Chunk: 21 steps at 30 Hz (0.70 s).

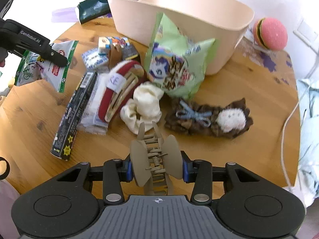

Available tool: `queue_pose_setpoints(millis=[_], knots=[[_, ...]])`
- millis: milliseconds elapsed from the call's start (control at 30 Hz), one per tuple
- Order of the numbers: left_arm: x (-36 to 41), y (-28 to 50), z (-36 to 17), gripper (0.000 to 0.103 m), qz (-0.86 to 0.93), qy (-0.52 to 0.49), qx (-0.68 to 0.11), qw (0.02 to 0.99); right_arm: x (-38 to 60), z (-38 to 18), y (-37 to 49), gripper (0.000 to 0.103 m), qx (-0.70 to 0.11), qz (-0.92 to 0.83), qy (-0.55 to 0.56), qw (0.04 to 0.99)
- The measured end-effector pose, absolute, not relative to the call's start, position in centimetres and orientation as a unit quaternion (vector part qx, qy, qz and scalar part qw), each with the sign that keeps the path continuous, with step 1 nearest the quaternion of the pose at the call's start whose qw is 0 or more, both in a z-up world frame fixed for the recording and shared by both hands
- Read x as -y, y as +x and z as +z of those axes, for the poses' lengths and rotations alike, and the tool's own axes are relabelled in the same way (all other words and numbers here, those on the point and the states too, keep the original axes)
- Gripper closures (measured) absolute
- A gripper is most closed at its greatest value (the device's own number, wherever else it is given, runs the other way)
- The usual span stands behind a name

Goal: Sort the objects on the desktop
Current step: 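Carry the snack bag and claw clip over the beige basket with both tools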

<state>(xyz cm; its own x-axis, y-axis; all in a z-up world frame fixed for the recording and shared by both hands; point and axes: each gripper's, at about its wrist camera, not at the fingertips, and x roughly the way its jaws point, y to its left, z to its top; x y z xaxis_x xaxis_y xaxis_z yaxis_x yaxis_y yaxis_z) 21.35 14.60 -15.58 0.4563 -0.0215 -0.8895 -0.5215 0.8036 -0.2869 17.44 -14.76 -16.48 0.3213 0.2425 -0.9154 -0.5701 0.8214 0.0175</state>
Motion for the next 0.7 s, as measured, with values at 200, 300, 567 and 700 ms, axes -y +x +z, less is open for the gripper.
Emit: queue_pose_setpoints(millis=[200, 300, 567, 700], knots=[[-15.1, 22.4, -12.5, 0.041, 0.160, -0.267, -0.465, 0.829, 14.5, -13.6, 18.4, 0.062, -0.496, 0.263, -0.162, 0.812], [-15.4, 23.0, -11.0, 0.041, 0.159, -0.267, -0.449, 0.838, 14.2, -12.1, 19.2, 0.062, -0.477, 0.267, -0.175, 0.819], [-16.5, 25.5, -7.4, 0.041, 0.161, -0.253, -0.415, 0.859, 12.9, -9.2, 21.7, 0.062, -0.441, 0.279, -0.203, 0.829], [-17.2, 26.9, -6.2, 0.041, 0.162, -0.253, -0.399, 0.866, 12.0, -7.9, 23.1, 0.062, -0.423, 0.282, -0.204, 0.836]])
